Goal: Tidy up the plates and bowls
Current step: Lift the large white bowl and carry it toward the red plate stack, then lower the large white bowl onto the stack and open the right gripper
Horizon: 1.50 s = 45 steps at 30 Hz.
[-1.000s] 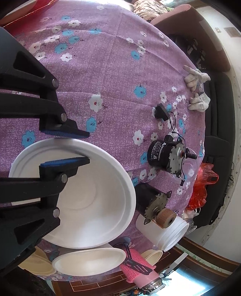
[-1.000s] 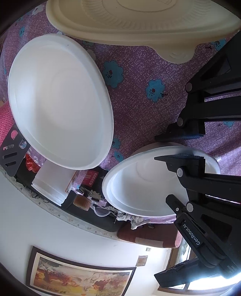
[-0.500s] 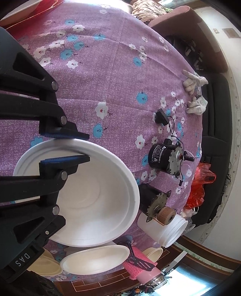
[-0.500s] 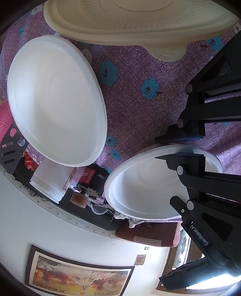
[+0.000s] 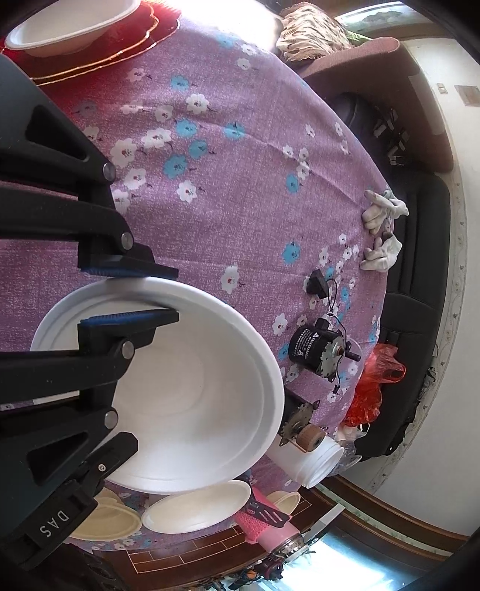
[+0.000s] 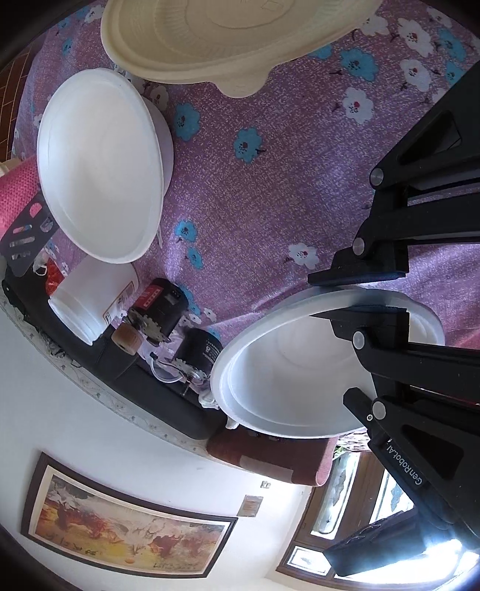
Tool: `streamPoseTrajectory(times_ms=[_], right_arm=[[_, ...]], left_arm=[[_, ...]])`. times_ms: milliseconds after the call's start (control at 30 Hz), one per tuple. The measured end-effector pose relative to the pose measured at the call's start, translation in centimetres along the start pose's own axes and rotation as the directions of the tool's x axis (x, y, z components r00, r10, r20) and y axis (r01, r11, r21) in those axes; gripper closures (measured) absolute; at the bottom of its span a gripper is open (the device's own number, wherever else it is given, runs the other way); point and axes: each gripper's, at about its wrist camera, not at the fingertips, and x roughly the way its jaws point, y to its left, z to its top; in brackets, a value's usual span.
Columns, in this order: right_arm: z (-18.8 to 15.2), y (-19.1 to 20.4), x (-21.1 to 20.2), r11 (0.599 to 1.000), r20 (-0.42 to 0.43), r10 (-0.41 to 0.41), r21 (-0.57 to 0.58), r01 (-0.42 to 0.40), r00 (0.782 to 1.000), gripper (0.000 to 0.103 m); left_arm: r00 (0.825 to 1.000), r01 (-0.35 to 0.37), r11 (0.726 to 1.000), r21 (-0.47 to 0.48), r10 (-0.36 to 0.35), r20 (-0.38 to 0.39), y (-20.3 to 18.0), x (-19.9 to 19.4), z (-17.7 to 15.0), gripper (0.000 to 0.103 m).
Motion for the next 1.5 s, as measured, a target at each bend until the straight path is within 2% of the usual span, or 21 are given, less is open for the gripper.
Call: streamPoseTrajectory(times_ms=[433, 667, 867, 1167, 1500], right_arm=[[-6.7, 2.4, -3.2, 0.994, -0.026, 0.09, -0.058, -0.092, 0.996, 0.092], [-10.9, 6.8, -4.6, 0.98, -0.051, 0.131, -0.147, -0.137, 0.99, 0.094], [-14.5, 11.1, -5.2, 0.96, -0.071, 0.163, -0.218, -0.175, 0.984, 0.094], [-19.0, 15.9, -4.3, 0.936, -0.12, 0.179, -0.284, -0.207, 0.977, 0.094], [-22.3, 18.1, -2.4, 0.925, -0.163, 0.154, -0.322, -0.2, 0.975, 0.094]], left_arm=[[0.993, -0.025, 1.0, -0.018, 0.027, 0.113, 4.7, -7.6, -4.2, 0.088], [0.973, -0.067, 0.996, -0.062, 0.079, 0.215, 9.0, -13.1, -5.8, 0.088], [0.96, -0.075, 0.989, -0.125, 0.105, 0.258, 13.6, -16.6, -6.7, 0.088], [0.949, -0.093, 0.974, -0.208, 0.15, 0.277, 19.8, -19.2, -8.1, 0.088], [0.953, -0.103, 0.961, -0.255, 0.169, 0.251, 23.8, -19.2, -9.3, 0.088]])
